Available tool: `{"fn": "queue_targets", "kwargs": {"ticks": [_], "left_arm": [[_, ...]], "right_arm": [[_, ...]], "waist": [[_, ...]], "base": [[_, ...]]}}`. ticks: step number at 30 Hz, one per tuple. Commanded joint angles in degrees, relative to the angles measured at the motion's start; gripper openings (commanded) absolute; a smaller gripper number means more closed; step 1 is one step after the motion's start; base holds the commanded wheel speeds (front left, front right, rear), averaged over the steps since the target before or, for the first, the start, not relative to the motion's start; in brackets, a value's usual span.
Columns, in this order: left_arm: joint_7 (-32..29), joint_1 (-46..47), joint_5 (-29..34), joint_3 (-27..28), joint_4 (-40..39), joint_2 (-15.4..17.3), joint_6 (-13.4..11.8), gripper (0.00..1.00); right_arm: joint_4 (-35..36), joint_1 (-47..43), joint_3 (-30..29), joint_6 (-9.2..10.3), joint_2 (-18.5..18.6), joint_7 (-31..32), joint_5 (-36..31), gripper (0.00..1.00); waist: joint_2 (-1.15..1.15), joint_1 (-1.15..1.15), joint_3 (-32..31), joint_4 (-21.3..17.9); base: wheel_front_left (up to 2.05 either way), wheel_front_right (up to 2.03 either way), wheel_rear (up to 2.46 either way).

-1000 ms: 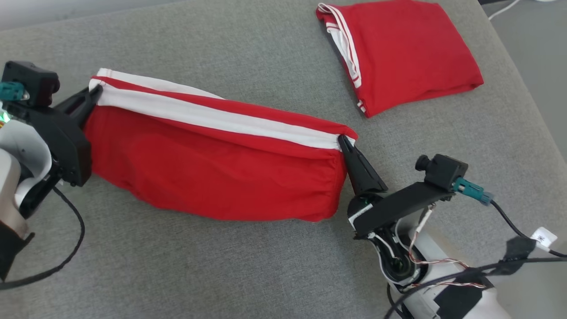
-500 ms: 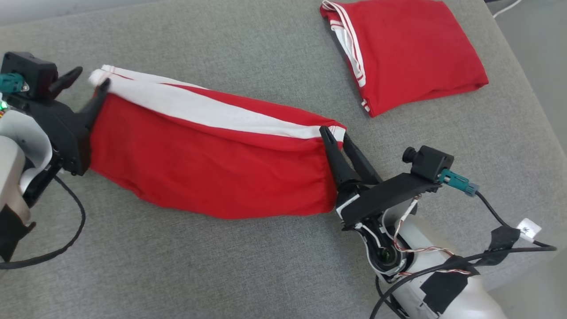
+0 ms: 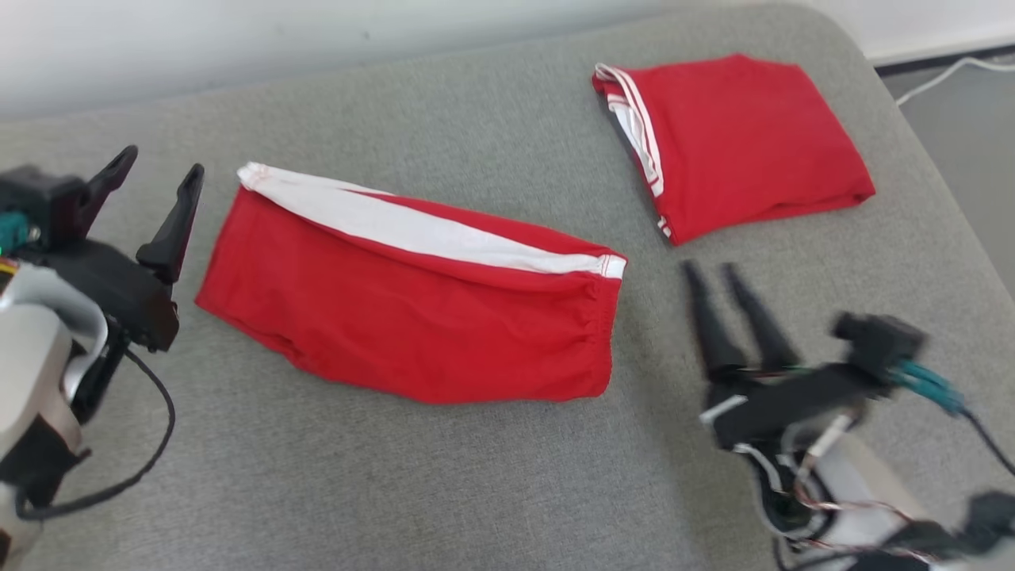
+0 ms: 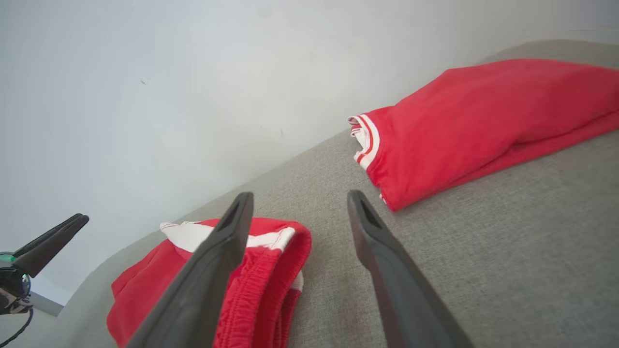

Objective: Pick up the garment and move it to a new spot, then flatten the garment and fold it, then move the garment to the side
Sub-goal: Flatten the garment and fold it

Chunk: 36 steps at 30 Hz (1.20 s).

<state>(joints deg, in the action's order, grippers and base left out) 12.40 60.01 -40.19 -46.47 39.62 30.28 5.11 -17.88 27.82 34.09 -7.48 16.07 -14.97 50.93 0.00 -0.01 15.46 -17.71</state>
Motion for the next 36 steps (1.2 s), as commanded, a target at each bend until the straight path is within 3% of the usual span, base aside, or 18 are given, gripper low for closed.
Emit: {"fn": "queue_targets", "kwargs": {"ticks": [1,8,16,26,36], "left_arm": [[0.99,-1.60,-0.49,0.72,-0.60,0.14,-0.75,1.00],[2.87,-8.50,-0.01,5.47,-8.19,1.19,-6.28,1.00],[2.84,-15.90,2.68,9.86,-17.24,0.84,-10.22,1.00],[2.77,-16.87,1.58,8.95,-13.33,-3.07,-8.72,1.00],[1.50,-13.19,0.01,6.99,0.44,-8.55,-4.24,1.00]], "right_arm": [[1.25,-1.76,-1.87,-0.03,0.08,-0.23,-1.56,1.00],[11.25,-10.97,-14.38,-0.03,-2.55,-0.14,-17.35,1.00],[20.06,-19.34,-20.64,-0.03,-8.96,-0.14,-30.40,1.00],[22.92,-25.02,-22.99,-0.03,-12.44,-0.15,-36.65,1.00],[23.70,-24.25,-21.75,-0.03,-13.00,1.72,-38.53,1.00]], "waist": [[0.00,0.01,-1.57,0.98],[0.00,0.01,-3.24,1.74],[0.00,0.01,-3.60,2.85],[0.00,0.01,-2.66,3.93],[0.00,0.01,-2.21,2.72]], "base": [[0.00,0.00,0.00],[0.00,0.00,0.00],[0.00,0.00,0.00],[0.00,0.00,0.00],[0.00,0.00,0.00]]}}
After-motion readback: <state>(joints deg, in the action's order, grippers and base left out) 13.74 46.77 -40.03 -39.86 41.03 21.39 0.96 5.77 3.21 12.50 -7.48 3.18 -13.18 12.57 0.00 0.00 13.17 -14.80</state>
